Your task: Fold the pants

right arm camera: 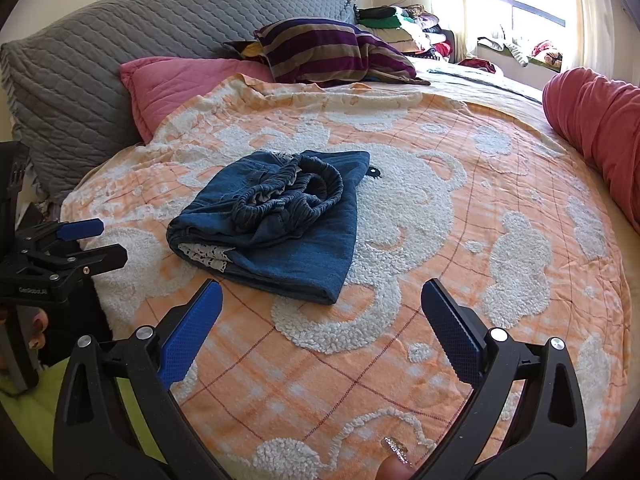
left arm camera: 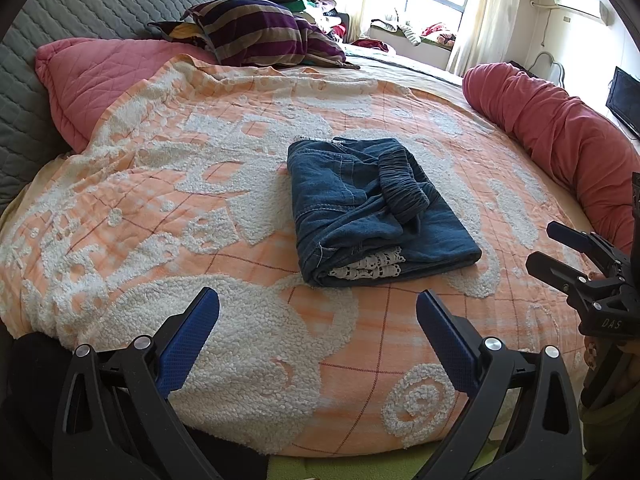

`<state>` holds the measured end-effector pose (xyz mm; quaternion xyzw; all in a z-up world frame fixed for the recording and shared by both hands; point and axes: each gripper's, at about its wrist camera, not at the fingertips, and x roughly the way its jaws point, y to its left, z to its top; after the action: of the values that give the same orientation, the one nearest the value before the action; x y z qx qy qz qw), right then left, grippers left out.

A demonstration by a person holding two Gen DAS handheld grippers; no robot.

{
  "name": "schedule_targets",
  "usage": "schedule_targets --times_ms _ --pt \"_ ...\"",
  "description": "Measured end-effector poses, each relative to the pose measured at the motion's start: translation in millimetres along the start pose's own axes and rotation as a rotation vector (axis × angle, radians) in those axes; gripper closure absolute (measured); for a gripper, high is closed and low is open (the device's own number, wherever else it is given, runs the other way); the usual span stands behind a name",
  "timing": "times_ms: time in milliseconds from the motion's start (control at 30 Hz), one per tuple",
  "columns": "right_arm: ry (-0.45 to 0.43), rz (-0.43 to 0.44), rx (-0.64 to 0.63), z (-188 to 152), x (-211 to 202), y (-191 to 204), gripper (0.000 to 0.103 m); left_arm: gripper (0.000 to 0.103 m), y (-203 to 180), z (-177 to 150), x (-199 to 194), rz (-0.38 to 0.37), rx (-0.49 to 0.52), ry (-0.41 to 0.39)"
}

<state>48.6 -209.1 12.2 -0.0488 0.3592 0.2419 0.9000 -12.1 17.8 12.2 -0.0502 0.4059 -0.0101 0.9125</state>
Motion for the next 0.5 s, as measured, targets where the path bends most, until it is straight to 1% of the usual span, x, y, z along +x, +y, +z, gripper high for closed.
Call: schedule_targets --times_ms 500 --pt "0.002 -0.006 0.007 -1.0 -0.2 -2.9 0.009 0.005 0.2 0.3 0.5 -0.01 0.001 0.003"
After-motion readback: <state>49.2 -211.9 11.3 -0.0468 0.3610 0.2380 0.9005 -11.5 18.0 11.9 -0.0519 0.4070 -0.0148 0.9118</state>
